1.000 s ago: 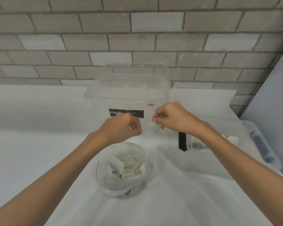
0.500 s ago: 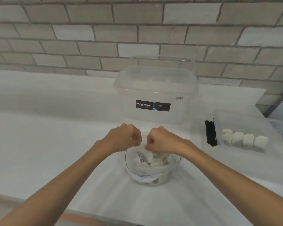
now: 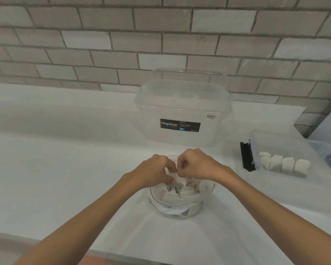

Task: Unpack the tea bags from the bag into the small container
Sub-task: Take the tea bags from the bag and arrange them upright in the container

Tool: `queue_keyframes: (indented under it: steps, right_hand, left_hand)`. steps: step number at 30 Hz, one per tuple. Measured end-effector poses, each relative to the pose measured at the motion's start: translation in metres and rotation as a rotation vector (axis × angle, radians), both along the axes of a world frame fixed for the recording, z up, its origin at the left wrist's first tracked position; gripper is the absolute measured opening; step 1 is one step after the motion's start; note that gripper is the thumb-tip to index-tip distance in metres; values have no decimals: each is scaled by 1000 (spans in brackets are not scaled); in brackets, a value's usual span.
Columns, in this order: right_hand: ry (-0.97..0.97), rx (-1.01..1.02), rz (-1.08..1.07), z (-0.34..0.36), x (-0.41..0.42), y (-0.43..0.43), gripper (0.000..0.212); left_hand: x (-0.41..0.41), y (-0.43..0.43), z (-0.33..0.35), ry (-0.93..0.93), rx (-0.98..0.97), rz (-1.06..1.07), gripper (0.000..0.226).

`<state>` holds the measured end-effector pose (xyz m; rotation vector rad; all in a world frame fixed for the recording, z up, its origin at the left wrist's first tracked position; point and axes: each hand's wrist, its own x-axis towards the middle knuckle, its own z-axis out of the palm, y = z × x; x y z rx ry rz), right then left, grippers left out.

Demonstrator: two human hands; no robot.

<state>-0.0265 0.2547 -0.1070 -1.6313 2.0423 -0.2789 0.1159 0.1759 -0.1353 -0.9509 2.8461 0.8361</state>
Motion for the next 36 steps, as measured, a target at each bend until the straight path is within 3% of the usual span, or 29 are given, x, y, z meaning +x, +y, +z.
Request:
queue_keyframes:
  steps: [4,9,15,17,20,25,31,36]
  right_hand:
    - [-150,-121,-53,9,-12,0,9]
    - [-285,-127,-124,13,-22,3,13]
    - [-276,-228,-114,9,-23,4,5]
    - [-185,-257,-83,10,-21,5,6]
    - [-77,-281,-34,10,-20,6,6]
    - [-70,-274,-4,6,-21,7,7]
    - [28,-109,159,-22,-17,11,22]
    - [23,-127,167,-27,-14,14,15]
  left_hand:
    - [3,-4,-4,154,67,128,21]
    - [8,0,-4,499,470,336,13]
    - [4,15,-2,674,648,384,21]
    - [1,17,1,713,651,403,29]
    - [-1,16,4,766,603,403,23]
    - [0,15,1,827,512,416,11]
    - [2,11,-3,843,491,484,9]
    - [4,9,-2,826,481,510,9]
